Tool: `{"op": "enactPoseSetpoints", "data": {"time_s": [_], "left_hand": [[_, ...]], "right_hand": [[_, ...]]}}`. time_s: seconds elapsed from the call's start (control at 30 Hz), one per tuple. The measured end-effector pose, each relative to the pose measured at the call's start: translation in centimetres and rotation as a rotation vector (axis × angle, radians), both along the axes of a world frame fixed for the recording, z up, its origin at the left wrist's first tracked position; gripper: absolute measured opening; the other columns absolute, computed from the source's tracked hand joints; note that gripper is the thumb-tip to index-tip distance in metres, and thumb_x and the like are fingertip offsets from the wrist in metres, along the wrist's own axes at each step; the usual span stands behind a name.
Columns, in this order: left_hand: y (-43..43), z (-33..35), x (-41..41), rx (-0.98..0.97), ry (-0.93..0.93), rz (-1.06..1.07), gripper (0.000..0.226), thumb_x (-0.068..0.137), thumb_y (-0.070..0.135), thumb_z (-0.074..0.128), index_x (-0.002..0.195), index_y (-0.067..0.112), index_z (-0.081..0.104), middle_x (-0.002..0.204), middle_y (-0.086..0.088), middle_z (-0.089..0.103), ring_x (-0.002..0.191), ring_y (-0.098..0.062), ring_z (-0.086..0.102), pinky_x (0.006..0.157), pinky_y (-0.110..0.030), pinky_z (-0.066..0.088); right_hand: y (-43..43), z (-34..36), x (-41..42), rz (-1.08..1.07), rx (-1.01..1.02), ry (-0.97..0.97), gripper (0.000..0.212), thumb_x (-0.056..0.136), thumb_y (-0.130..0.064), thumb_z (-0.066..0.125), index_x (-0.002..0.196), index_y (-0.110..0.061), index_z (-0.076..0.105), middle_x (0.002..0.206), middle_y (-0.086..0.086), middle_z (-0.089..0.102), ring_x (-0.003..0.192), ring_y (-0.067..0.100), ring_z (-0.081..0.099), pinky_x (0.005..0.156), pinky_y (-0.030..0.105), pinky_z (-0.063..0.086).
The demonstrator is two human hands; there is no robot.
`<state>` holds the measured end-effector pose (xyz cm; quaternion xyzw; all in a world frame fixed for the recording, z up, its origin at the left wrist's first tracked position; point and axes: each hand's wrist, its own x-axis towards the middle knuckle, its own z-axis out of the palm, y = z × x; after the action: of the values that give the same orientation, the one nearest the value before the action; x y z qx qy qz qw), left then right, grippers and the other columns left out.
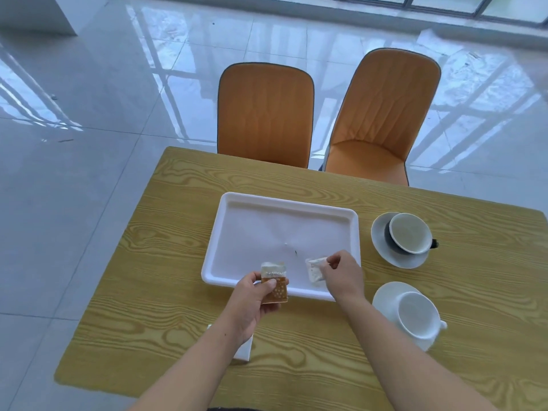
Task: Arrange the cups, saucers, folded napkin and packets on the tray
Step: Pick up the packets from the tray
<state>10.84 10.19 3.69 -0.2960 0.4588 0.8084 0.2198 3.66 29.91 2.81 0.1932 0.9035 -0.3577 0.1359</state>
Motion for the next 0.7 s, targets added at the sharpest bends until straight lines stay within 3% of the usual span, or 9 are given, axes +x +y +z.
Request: {"op": "enactPoseSetpoints", "data": {"time_s": [0.07, 0.13, 0.23, 0.33, 0.43, 0.53, 0.7], "left_hand": [[0.3, 0.0, 0.1, 0.021, 0.007, -0.046, 0.025, 0.097, 0.006, 0.055, 0.122, 0.003, 0.052, 0.112, -0.016, 0.074, 0.089, -0.024, 0.067, 0.065, -0.032, 0.054], [0.9, 0.0, 0.0, 0.04, 0.018, -0.086, 0.022, 0.098, 0.008, 0.055, 0.119, 0.003, 0.053, 0.113, -0.018, 0.073, 0.086, -0.025, 0.067, 0.064, -0.033, 0.054], [2.3, 0.2, 0.2, 0.054, 0.034, -0.1, 0.014, 0.101, 0.014, 0.05, 0.111, 0.004, 0.054, 0.103, -0.017, 0.075, 0.079, -0.025, 0.07, 0.065, -0.036, 0.054], [4.4, 0.6, 0.9, 0.069, 0.033, -0.063, 0.024, 0.102, 0.024, 0.048, 0.107, 0.005, 0.062, 0.097, -0.016, 0.072, 0.077, -0.025, 0.069, 0.068, -0.038, 0.055], [6.5, 1.2, 1.7, 0.123, 0.048, -0.045, 0.037, 0.103, 0.034, 0.045, 0.112, 0.01, 0.071, 0.105, -0.017, 0.073, 0.086, -0.027, 0.07, 0.072, -0.038, 0.055], [8.4, 1.9, 2.6, 0.128, 0.092, -0.034, 0.035, 0.102, 0.034, 0.049, 0.109, 0.011, 0.074, 0.107, -0.015, 0.074, 0.091, -0.024, 0.072, 0.075, -0.034, 0.057], [11.0, 2.1, 3.9, 0.02, 0.12, 0.004, 0.015, 0.095, 0.007, 0.06, 0.11, 0.005, 0.061, 0.1, -0.011, 0.075, 0.092, -0.022, 0.073, 0.072, -0.033, 0.058]], "right_hand": [[0.0, 1.6, 1.1, -0.118, -0.3, 0.004, 0.011, 0.09, -0.016, 0.066, 0.1, -0.013, 0.062, 0.092, 0.004, 0.068, 0.085, 0.022, 0.066, 0.069, 0.035, 0.055], [0.2, 3.2, 2.4, -0.21, -0.533, 0.005, 0.008, 0.089, -0.013, 0.07, 0.096, -0.013, 0.067, 0.086, 0.003, 0.072, 0.079, 0.017, 0.069, 0.065, 0.031, 0.055], [0.9, 4.8, 4.3, -0.198, -0.643, 0.028, 0.006, 0.088, -0.012, 0.072, 0.083, -0.014, 0.069, 0.071, -0.005, 0.069, 0.065, 0.009, 0.062, 0.058, 0.024, 0.047], [1.2, 5.6, 6.0, -0.18, -0.743, 0.034, 0.013, 0.088, -0.01, 0.072, 0.077, -0.014, 0.066, 0.064, -0.006, 0.065, 0.058, 0.008, 0.056, 0.054, 0.021, 0.046], [1.9, 5.6, 7.3, -0.126, -0.745, 0.024, 0.014, 0.088, -0.009, 0.072, 0.078, -0.01, 0.063, 0.066, -0.002, 0.064, 0.063, 0.014, 0.059, 0.06, 0.03, 0.051], [3.1, 5.2, 8.1, -0.018, -0.628, 0.023, 0.017, 0.086, -0.011, 0.074, 0.077, -0.01, 0.06, 0.07, 0.001, 0.062, 0.067, 0.017, 0.059, 0.068, 0.041, 0.053], [5.6, 4.4, 8.8, 0.115, -0.473, 0.06, 0.02, 0.083, -0.021, 0.075, 0.075, -0.017, 0.057, 0.068, -0.007, 0.059, 0.063, 0.008, 0.053, 0.063, 0.027, 0.047]]}}
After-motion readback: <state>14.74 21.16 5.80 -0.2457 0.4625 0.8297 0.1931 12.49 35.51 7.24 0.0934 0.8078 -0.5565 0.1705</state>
